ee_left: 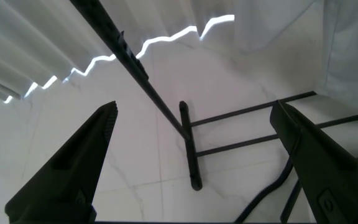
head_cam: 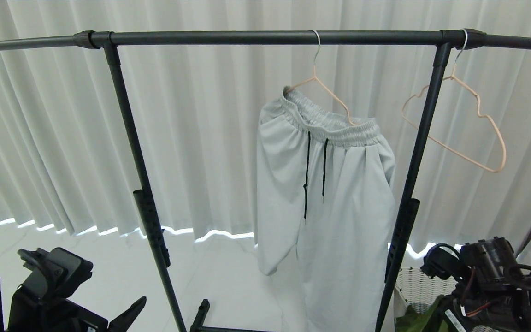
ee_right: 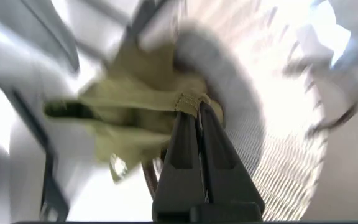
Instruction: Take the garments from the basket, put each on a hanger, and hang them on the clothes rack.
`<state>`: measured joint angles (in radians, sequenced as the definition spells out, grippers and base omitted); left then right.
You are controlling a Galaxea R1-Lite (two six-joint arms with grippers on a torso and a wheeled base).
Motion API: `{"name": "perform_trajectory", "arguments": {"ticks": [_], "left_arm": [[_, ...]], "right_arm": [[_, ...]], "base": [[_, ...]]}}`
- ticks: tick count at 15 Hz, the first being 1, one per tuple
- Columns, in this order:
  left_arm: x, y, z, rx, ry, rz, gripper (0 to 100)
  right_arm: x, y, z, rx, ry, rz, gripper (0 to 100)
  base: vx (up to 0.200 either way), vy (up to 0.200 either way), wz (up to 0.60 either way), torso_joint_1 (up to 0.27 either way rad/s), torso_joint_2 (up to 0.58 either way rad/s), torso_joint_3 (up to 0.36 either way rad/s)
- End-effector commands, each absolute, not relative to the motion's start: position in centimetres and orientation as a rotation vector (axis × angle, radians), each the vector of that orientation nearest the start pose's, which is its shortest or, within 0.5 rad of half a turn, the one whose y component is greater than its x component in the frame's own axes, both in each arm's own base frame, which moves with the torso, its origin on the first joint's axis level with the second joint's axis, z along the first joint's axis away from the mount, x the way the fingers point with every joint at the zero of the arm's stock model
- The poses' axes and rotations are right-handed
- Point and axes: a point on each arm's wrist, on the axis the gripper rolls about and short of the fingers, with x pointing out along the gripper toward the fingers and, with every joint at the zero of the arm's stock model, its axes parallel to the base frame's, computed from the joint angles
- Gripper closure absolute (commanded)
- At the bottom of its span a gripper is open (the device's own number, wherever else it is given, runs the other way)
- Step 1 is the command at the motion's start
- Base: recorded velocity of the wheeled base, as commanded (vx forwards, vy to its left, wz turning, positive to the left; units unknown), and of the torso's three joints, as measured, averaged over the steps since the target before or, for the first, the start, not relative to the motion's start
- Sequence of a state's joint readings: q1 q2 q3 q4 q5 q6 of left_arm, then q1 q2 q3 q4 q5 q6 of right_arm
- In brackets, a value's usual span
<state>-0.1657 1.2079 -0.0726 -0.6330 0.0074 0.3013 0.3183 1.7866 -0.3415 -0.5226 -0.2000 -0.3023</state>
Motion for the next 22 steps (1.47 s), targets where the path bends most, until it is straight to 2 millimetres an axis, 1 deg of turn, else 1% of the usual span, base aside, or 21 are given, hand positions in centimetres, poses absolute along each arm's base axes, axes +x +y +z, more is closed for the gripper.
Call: {"name": "perform_trajectory", "arguments": {"ticks": [1,3,4,7,11,13,17,19,22], "left_arm": [[12.4,-2.0,10.3,0.336,0.481,-0.23,0],[12.0,-2.0,10.1,0.337,0.487,-0.233,0],[11.8,-2.1,10.1,0.339,0.481,-0.242,0],[11.8,-2.3,10.1,0.344,0.475,-0.261,0],[11.7,-2.3,10.3,0.343,0.466,-0.259,0],[11.7,-2.3,10.3,0.343,0.463,-0.259,0],[12.0,-2.4,10.7,0.347,0.446,-0.253,0],[12.1,-2.3,10.9,0.353,0.437,-0.244,0],[12.4,-2.4,11.3,0.351,0.421,-0.242,0]], "right_arm": [[20.5,8.7,8.4,-0.526,0.692,0.309,100],[19.8,9.8,9.7,-0.539,0.648,0.352,100],[19.3,10.3,10.7,-0.559,0.636,0.359,100],[18.2,11.2,13.1,-0.578,0.609,0.409,100],[16.5,12.2,15.1,-0.604,0.586,0.491,100],[16.2,12.5,15.9,-0.608,0.575,0.509,100],[16.4,12.9,16.9,-0.601,0.55,0.511,100],[16.3,13.0,17.0,-0.602,0.544,0.517,100],[16.3,13.2,17.0,-0.603,0.542,0.525,100]], "base": [[-0.2,0.0,0.0,-0.002,0.01,0.002],[-0.2,0.0,0.0,0.01,0.0,-0.005],[-0.2,0.0,0.0,-0.007,0.0,0.002],[-0.2,0.0,0.0,-0.001,0.0,0.002],[-0.2,0.0,0.0,0.002,0.0,0.007],[-0.2,0.0,0.0,0.0,0.0,0.002],[0.0,0.0,0.0,0.0,0.0,0.0],[0.0,0.2,0.0,0.007,0.0,0.0],[-0.2,0.2,0.0,0.002,0.0,0.006]]}}
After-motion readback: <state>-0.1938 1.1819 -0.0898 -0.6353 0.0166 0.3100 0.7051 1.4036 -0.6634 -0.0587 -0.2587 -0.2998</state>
